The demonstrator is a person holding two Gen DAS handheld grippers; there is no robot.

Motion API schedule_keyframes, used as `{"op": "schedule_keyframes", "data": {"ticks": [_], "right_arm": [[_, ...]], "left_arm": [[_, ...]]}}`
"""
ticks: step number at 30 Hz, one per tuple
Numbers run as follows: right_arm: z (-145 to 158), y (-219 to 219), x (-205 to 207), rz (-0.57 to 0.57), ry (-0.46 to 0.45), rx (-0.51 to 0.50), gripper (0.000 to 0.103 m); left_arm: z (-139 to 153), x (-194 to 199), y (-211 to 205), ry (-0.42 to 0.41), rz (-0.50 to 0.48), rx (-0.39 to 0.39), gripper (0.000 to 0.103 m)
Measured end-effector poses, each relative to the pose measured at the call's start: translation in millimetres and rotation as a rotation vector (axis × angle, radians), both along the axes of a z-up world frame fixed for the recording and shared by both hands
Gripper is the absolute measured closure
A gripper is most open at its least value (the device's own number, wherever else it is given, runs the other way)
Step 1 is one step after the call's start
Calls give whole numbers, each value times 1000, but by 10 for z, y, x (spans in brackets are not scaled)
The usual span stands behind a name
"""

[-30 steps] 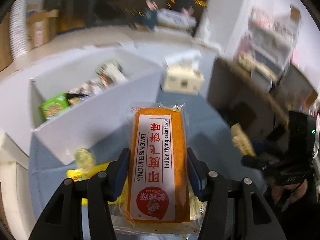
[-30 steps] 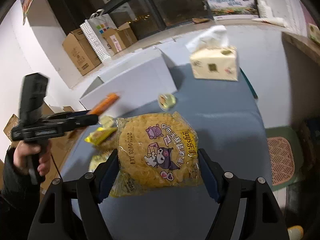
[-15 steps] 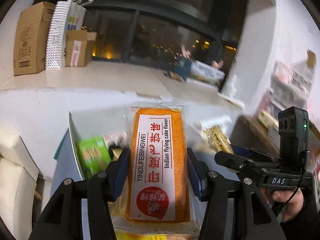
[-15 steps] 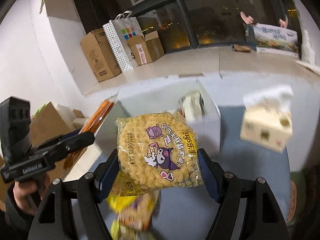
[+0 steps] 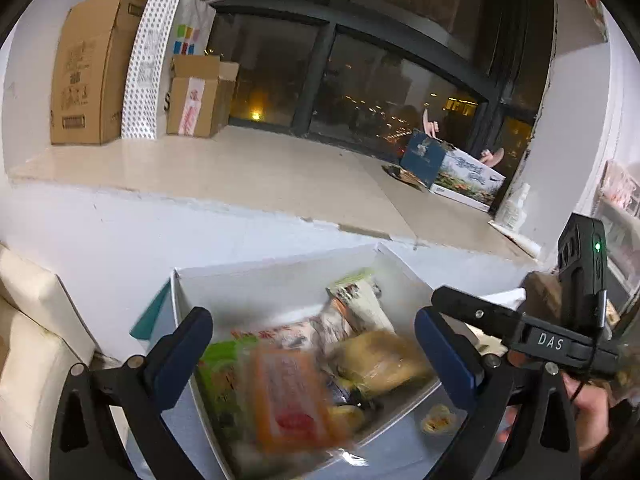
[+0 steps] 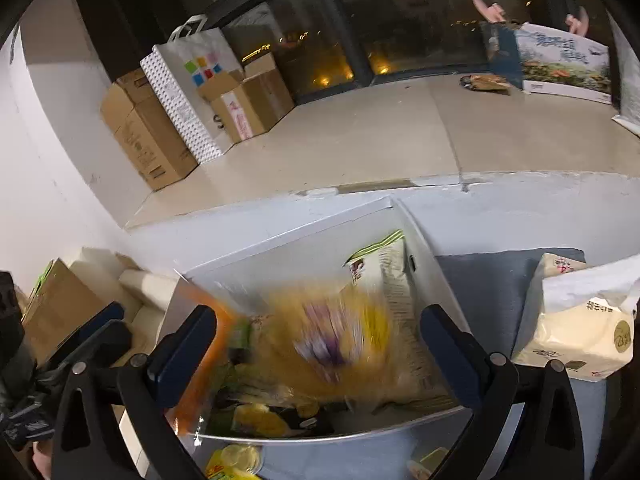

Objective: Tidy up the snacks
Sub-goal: 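Lower both held packs into the white box and open both tools, then move the right tool to the clear jelly cup and grasp it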

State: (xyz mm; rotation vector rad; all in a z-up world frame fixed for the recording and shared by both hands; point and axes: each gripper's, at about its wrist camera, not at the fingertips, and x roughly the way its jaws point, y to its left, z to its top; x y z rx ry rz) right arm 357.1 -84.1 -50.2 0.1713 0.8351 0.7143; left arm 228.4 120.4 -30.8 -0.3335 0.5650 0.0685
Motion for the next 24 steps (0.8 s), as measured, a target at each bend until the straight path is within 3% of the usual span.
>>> {"op": "schedule_keyframes", "data": {"ticks": [4,9,16,21,24], "right_arm": [[5,-92,-94,8,-2,29,0],[191,-207,-325,28,-67,38,0],[418,-593,-875,65,-120,95,0],[376,-943,-1381,71,-144,127,0],[240,-1160,-1700,50,-156,117,0]], "left_arm": [[-4,-101,-57,5,-8,-2,0],[19,-306,-208,3,-38,13,0],[80,-810,-492,-66,-133,22,0],[30,-1258,-812,-65,-193,107,0],[-49,-1484,-924,-58,-217,101,0]]}}
